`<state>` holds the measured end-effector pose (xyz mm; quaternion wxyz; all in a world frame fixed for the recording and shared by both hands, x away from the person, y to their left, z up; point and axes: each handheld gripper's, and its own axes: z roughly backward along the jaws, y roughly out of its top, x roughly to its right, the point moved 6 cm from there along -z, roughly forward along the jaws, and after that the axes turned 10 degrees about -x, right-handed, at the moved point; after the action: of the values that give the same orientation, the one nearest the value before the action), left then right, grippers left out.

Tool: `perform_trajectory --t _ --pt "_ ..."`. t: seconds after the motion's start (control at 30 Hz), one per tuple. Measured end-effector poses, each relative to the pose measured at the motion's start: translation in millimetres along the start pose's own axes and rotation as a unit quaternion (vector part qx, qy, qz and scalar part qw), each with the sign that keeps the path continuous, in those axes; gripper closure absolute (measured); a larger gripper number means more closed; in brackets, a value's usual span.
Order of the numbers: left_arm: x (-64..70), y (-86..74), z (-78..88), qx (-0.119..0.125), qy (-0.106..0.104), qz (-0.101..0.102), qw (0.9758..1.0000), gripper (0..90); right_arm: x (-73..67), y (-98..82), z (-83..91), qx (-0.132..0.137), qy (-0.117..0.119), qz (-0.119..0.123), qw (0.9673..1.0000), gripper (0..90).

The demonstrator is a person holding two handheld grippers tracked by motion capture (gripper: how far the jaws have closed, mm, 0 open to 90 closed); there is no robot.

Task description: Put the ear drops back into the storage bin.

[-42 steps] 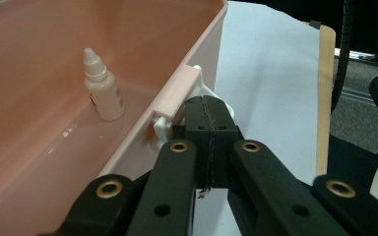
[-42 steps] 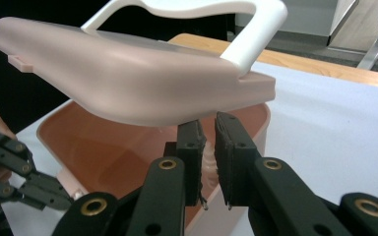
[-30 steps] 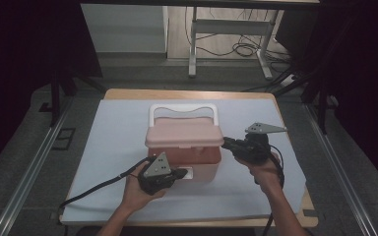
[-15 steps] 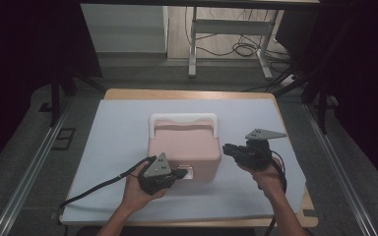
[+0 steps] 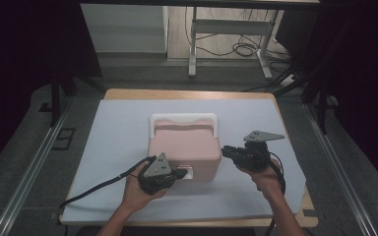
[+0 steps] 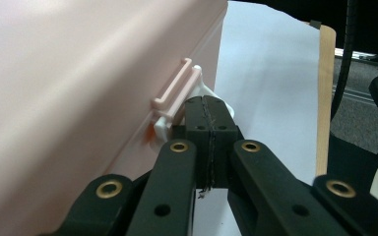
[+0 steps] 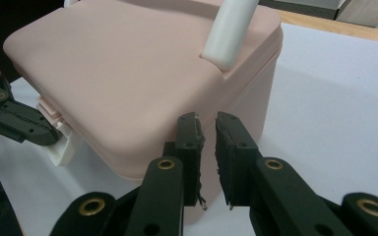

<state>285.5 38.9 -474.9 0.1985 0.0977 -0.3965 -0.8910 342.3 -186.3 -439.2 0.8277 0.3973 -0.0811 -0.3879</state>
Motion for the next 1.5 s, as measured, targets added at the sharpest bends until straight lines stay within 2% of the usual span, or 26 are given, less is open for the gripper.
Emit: perform_trajectory --t 0.5,0.57,0.73,0.8,1.13,1.3,1.5 --pt "0.0 0.4 0.8 0.002 0.004 -0.001 1.0000 89.7 3.4 -6.1 -1.9 0.005 -0.002 0.016 0.9999 69.3" --pt "0.9 1.1 2.2 0.005 -0.001 0.000 1.0000 85.0 3.7 -7.8 -2.6 0.007 -0.001 0.017 0.9998 68.0" --pt "2.7 1.5 4.1 0.004 -0.003 -0.003 1.0000 80.3 4.6 -9.9 -2.9 0.007 -0.003 0.021 0.9997 65.6" --pt "3.4 1.6 4.9 0.000 0.002 -0.007 1.0000 79.2 4.8 -10.6 -3.0 0.006 -0.003 0.022 0.9997 65.1" --pt "3.3 3.7 19.7 0.012 0.016 -0.009 0.9998 69.8 7.2 -14.7 -2.7 0.005 -0.003 0.024 0.9997 63.7" --pt "-1.0 -1.2 29.0 0.018 0.019 0.010 0.9996 62.5 9.2 -17.7 -3.1 0.002 -0.006 0.024 0.9997 62.4" --pt "-4.9 -10.8 39.2 0.021 0.026 0.028 0.9991 57.9 10.8 -20.3 -4.6 0.002 -0.003 0.021 0.9998 61.9"
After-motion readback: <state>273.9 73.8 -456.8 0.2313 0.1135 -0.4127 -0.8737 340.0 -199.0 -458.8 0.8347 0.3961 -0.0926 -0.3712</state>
